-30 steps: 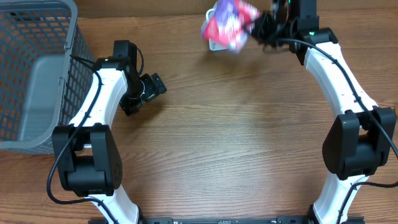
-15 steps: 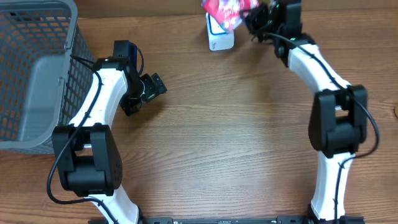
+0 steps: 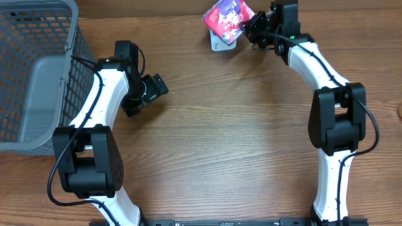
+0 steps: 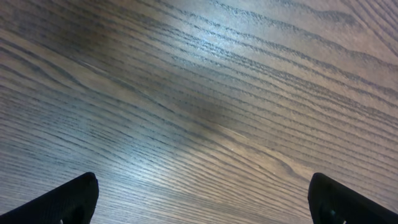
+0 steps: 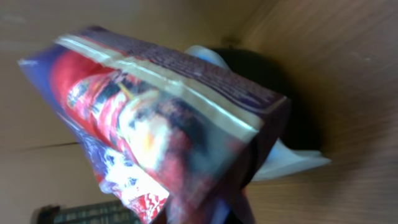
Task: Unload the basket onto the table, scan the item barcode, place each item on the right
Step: 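Carry the purple pack off to the right with the right gripper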
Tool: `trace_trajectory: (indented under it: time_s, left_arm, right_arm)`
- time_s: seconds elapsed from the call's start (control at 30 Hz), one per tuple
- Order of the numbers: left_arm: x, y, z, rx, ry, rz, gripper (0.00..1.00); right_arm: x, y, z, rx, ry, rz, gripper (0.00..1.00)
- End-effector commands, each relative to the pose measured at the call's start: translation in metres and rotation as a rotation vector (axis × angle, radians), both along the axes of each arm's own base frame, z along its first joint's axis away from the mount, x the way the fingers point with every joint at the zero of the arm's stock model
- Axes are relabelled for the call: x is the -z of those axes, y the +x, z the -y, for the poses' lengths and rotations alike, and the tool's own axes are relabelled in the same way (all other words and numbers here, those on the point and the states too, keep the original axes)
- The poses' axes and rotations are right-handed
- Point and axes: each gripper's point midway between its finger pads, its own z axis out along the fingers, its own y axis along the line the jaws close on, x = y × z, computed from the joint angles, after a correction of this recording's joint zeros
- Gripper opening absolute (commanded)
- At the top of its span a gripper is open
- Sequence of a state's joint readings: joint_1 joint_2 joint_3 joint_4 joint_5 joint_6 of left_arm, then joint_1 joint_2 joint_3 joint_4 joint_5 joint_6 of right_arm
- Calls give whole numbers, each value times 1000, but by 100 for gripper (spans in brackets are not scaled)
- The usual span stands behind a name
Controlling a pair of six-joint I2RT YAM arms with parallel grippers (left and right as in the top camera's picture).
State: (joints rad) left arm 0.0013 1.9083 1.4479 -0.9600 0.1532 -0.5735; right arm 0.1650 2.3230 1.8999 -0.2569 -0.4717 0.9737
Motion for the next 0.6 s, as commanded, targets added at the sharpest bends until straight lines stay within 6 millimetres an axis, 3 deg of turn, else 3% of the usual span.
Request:
trace_trajectory:
  time_s: [0.0,0.13,0.27,0.33,0.47,0.57]
  left_arm:
    - [2,-2,0,10,8,-6,100]
    - [2,-2,0,10,7,-6,100]
    - [2,-2,0,10,8,-6,100]
    - [2,-2,0,10,8,-6,100]
    - [2,-2,0,10,8,-6,100]
    - [2,-2,0,10,8,-6,100]
  right_arm:
    - [-119,6,52,106,-159,224,4]
    - [-162,-12,127,288,-285,212,4]
    - [-178,-44,222,465,-336,125,4]
    - [-170,-64,271,544,-346,45,4]
    - [-133,-116,360,704,-364,-181,4]
    - [-104,-171,423,853,-399,-363,4]
